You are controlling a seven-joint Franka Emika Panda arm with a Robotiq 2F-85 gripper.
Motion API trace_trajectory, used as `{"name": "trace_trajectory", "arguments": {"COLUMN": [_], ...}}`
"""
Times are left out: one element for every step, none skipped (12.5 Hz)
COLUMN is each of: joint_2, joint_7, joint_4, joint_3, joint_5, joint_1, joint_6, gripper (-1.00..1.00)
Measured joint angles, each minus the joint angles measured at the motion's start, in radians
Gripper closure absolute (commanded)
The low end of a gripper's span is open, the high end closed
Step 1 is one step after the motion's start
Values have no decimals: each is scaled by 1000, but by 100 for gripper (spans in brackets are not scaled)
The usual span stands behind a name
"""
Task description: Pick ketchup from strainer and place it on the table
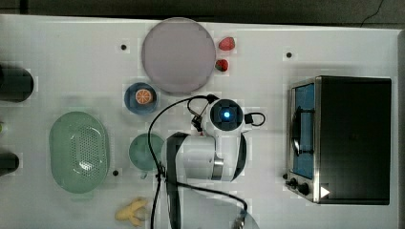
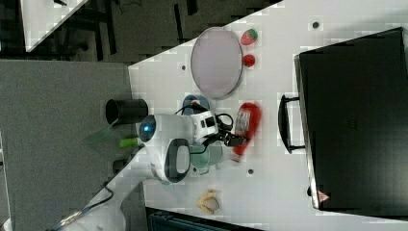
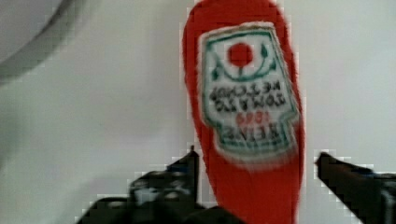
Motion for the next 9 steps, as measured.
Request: {"name": "trace_trajectory", "arguments": {"joint_2": [28, 46, 47, 30, -3, -50, -105, -162, -210], "joint_7": [-2, -4, -4, -4, -4, -4, -4, 1, 13], "joint_4": [0, 0, 0, 2, 6, 8, 25, 59, 111], "joint_3": [9, 13, 12, 8, 8, 6, 1, -4, -6], "joint_5": [0, 1, 3, 3, 3, 3, 3, 0, -1], "joint_1": [-3, -1, 4, 10, 8, 6, 6, 6, 4], "joint_6": [34, 55, 53, 40, 4, -30, -94, -172, -262], "gripper": [-100, -100, -100, -100, -100, -100, -100, -100, -100]}}
